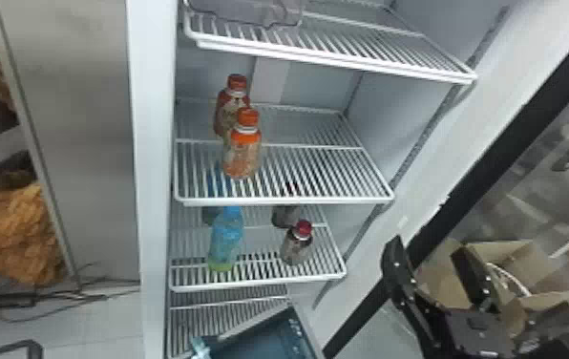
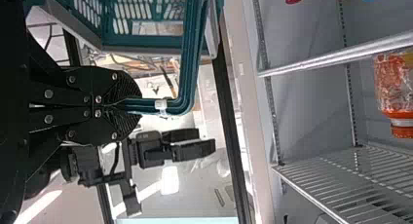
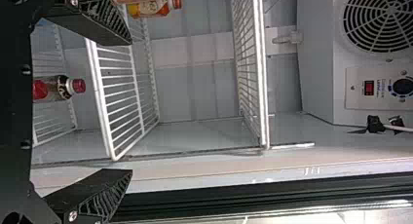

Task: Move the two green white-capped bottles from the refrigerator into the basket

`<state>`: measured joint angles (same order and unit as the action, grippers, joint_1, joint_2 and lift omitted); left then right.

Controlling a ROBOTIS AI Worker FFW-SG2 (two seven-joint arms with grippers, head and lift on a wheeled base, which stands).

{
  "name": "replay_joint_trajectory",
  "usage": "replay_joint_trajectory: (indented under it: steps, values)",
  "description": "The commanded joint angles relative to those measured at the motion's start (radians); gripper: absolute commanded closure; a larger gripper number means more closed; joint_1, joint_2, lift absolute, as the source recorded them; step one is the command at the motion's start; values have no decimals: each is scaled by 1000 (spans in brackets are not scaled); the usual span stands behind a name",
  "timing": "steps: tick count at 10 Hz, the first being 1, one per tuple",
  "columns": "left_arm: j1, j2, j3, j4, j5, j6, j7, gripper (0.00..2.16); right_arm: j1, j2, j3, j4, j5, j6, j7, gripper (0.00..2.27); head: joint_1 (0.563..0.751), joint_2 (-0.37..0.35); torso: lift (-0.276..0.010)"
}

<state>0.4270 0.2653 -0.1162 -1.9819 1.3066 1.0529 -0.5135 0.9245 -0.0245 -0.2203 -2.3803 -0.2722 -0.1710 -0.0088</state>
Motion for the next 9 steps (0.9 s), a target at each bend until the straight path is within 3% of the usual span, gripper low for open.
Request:
replay_joint_trajectory:
  steps: [1,9]
  values:
    - [-2,0,-1,0,2,0,1,1213,-11,0,3,47,1,-35,3,108,695,-350,-4]
    - [-10,-1,-19,0,2,0,1,1213,-19,0,7,43,1,-60,9,111,695,-350,-4]
